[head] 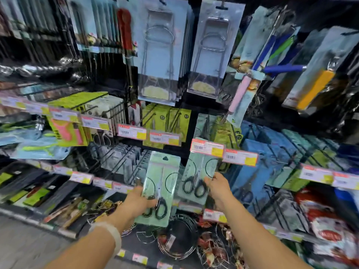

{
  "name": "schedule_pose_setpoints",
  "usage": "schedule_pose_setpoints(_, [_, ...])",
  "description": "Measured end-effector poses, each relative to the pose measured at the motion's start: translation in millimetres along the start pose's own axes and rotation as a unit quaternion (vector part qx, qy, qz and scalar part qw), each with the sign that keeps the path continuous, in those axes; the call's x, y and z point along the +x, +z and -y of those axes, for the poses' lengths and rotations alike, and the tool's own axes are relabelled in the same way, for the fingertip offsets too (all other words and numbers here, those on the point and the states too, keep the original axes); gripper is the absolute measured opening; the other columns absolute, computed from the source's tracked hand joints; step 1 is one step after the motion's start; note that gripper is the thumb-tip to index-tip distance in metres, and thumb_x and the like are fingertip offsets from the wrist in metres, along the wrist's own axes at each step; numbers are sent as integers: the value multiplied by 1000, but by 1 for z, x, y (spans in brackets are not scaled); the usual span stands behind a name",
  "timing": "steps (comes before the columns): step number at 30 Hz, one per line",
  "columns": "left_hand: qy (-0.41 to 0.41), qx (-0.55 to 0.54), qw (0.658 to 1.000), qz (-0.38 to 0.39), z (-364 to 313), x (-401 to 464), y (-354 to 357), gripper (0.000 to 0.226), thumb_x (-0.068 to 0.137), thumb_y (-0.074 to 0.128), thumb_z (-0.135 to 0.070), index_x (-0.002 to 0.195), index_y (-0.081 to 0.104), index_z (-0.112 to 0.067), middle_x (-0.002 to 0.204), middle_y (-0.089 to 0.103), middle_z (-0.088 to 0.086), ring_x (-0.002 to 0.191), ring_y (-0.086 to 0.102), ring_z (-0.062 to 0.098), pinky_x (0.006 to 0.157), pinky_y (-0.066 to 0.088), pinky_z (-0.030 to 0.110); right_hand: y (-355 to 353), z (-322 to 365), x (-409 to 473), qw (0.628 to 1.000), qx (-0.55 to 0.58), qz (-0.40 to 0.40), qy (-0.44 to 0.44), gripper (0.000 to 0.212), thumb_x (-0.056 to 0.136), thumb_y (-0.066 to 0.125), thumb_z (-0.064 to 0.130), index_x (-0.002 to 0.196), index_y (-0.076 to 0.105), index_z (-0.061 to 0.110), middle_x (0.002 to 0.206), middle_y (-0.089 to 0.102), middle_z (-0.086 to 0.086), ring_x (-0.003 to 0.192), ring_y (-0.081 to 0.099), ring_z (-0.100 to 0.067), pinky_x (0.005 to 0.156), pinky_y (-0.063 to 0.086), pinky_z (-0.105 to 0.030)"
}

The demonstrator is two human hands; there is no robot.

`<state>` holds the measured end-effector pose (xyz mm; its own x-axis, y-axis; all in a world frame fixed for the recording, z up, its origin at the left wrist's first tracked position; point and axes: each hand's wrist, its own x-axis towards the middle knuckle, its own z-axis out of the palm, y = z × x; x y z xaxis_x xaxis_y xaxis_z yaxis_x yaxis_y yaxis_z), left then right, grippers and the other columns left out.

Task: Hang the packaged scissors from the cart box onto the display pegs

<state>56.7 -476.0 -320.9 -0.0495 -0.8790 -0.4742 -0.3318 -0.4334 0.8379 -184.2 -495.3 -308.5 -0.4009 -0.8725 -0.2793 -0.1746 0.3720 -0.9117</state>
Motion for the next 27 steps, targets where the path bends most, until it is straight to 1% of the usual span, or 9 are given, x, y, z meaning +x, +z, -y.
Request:
schedule_pose_setpoints(5, [5, -5, 1000, 30, -7, 11, 5, 68, 78, 73, -13, 137, 39, -8, 129, 57, 16, 99, 62, 26, 102, 43, 49, 0, -8, 13, 1000, -17, -1, 23, 25, 91, 55, 12, 115, 54, 7, 113, 62, -14, 95, 60, -29, 75, 47, -36])
schedule_pose_setpoints(7, [1, -2, 1000, 29, -13, 12, 7, 58, 81, 70, -10, 132, 44, -6, 117, 62, 14, 87, 61, 21, 99, 44, 48, 1, -5, 19, 1000, -22, 5, 21, 34, 91, 53, 11, 125, 51, 5, 113, 62, -12, 89, 58, -24, 71, 44, -30])
schedule_pose_setpoints(10, [6, 12, 1000, 15, -16, 25, 10, 40, 83, 68, -8, 119, 51, -5, 103, 65, 10, 89, 60, 24, 89, 48, 43, -3, -2, 31, 999, -34, 13, 11, 33, 91, 50, 7, 124, 53, 2, 90, 61, -5, 66, 49, -13, 56, 38, -22])
schedule_pose_setpoints(14, [15, 21, 999, 25, -22, 29, 18, 43, 82, 69, -12, 120, 49, -12, 108, 64, 1, 100, 59, 20, 90, 47, 35, -8, -5, 49, 999, -12, -30, 26, 33, 92, 56, 16, 122, 55, 2, 120, 61, -11, 95, 54, -23, 80, 40, -25])
schedule_pose_setpoints(17, [13, 25, 999, 34, -21, 31, 26, 42, 81, 70, -11, 120, 53, -14, 109, 67, 4, 101, 62, 21, 84, 51, 34, -12, -6, 45, 995, -49, -73, 53, 37, 93, 56, 22, 121, 51, -1, 121, 57, -15, 98, 54, -28, 87, 42, -32])
schedule_pose_setpoints(19, [13, 22, 999, 38, -21, 35, 34, 36, 83, 67, -8, 116, 53, -13, 107, 66, 4, 100, 61, 21, 79, 49, 30, -14, -8, 34, 998, -39, -13, 40, 34, 93, 55, 25, 118, 54, 2, 118, 58, -12, 106, 56, -27, 95, 42, -32])
schedule_pose_setpoints(21, [17, 15, 999, 42, -23, 37, 45, 26, 85, 65, -5, 107, 54, -14, 98, 64, -1, 93, 59, 17, 78, 48, 30, -15, -12, 20, 991, -5, 125, 36, 24, 93, 54, 32, 105, 60, 12, 112, 64, -7, 100, 61, -21, 98, 47, -33])
schedule_pose_setpoints(23, [20, 19, 999, 45, -27, 37, 55, 20, 85, 65, -4, 99, 56, -15, 90, 63, -4, 85, 59, 13, 76, 50, 29, -11, -19, 9, 971, 2, 234, 51, 21, 91, 56, 33, 103, 58, 16, 101, 65, -3, 89, 65, -17, 90, 53, -33])
schedule_pose_setpoints(27, [37, 54, 996, 55, -30, 41, 71, 35, 78, 73, -12, 110, 60, -14, 101, 71, 3, 93, 67, 19, 87, 55, 40, -4, -30, 6, 985, -46, 163, -12, 9, 87, 64, 18, 87, 55, 15, 83, 62, -2, 71, 61, -13, 82, 57, -37])
